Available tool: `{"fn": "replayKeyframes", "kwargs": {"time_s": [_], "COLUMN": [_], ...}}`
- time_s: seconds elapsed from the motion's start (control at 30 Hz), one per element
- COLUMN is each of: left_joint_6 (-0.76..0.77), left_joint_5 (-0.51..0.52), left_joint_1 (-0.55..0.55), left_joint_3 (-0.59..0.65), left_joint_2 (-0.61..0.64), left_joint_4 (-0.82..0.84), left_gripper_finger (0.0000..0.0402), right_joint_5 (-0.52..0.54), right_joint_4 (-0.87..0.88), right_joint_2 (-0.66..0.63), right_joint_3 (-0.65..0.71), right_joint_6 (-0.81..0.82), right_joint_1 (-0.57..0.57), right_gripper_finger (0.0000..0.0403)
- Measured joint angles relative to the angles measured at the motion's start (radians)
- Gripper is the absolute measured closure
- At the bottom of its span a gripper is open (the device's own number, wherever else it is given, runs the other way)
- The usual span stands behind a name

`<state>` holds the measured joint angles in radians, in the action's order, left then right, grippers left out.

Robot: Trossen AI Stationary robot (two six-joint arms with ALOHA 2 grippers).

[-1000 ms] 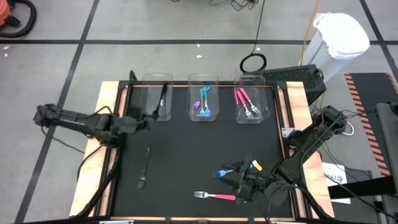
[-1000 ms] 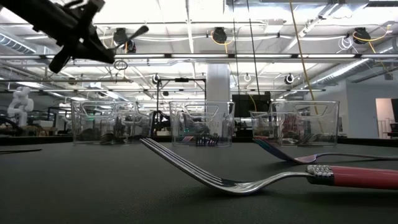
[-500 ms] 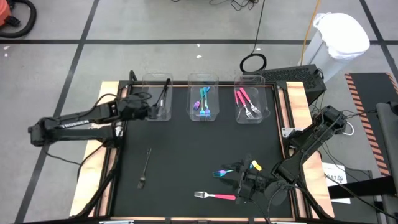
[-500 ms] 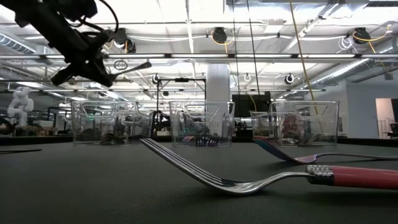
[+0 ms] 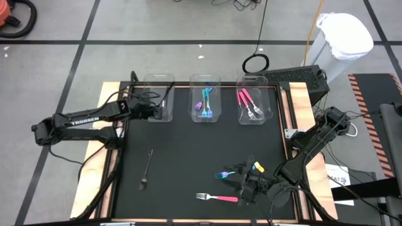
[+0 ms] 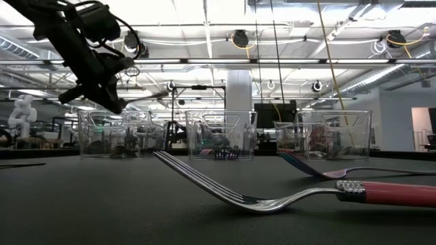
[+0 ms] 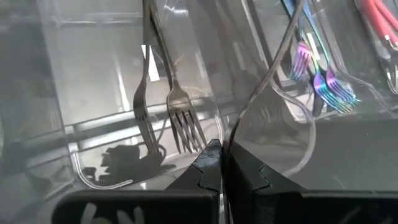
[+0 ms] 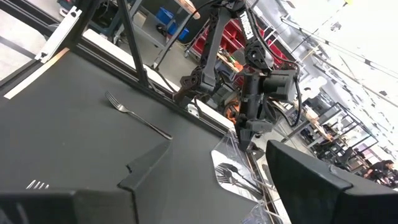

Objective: Sort silverware by color (type)
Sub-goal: Put the black fork into the left transparent bin

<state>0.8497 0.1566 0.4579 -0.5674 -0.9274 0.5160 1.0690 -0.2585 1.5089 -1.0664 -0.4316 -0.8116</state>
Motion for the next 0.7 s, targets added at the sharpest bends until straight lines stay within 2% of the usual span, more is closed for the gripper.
{"fn": "replayKeyframes", "kwargs": {"time_s": [0.27, 0.5, 0.7], "left_joint_6": [0.010, 0.032, 0.027], "left_joint_5": [-0.021, 0.031, 0.051], "left_joint_1": [0.036, 0.082, 0.086], "left_joint_3": [0.000, 0.001, 0.001], "left_joint_2": [-0.047, -0.052, -0.051], "left_joint_4": [0.005, 0.030, -0.012], "left_gripper_finger": [0.0389, 0.0390, 0.0398], "right_joint_5": [0.000, 0.000, 0.000], "right_joint_4": [0.002, 0.003, 0.013], "right_joint_2": [0.000, 0.000, 0.000], "right_joint_3": [0.000, 0.000, 0.000], "right_joint_6": [0.000, 0.001, 0.003], "right_joint_1": [0.000, 0.000, 0.000], "right_gripper_finger": [0.0152, 0.0152, 0.0152]}}
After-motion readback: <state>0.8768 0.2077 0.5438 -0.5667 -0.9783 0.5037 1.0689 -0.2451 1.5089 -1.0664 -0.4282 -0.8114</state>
